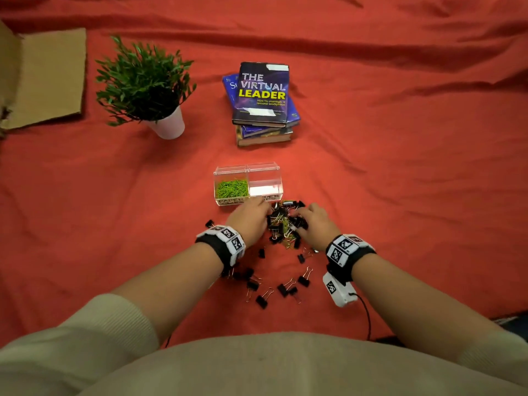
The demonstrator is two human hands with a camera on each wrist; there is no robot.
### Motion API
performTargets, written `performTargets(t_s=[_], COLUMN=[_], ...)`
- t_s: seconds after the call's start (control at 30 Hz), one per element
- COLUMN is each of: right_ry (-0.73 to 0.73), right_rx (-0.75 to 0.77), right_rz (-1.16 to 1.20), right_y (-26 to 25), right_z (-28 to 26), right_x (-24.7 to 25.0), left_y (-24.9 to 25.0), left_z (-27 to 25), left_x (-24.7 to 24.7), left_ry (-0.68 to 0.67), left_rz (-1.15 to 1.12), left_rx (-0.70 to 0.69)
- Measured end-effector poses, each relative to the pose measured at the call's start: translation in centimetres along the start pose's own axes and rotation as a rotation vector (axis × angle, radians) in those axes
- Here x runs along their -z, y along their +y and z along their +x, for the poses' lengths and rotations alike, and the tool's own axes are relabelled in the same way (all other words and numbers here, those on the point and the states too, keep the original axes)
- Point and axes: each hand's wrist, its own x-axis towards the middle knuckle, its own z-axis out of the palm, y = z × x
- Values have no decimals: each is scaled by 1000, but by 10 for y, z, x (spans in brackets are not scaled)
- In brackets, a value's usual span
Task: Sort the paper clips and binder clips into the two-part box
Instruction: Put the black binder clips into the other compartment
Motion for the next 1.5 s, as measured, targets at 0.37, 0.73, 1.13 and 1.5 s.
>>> performTargets(t_s=[0.37,0.73,1.13,1.5], right_ry=[52,-17,63,-28], right_rx=[77,105,130,12], right_rz=[6,-180,-66,-91], right_y=[-9,-6,-4,-5], right_z=[25,30,52,54], right_x=[23,11,12,7], left_y=[2,-7,21,10], left_z=[-5,-25,-3,-11], left_x=[-25,-16,-34,-36], left_ry=[-33,54,-10,23], left_rz=[3,65,131,207], left_rx=[161,252,100,142])
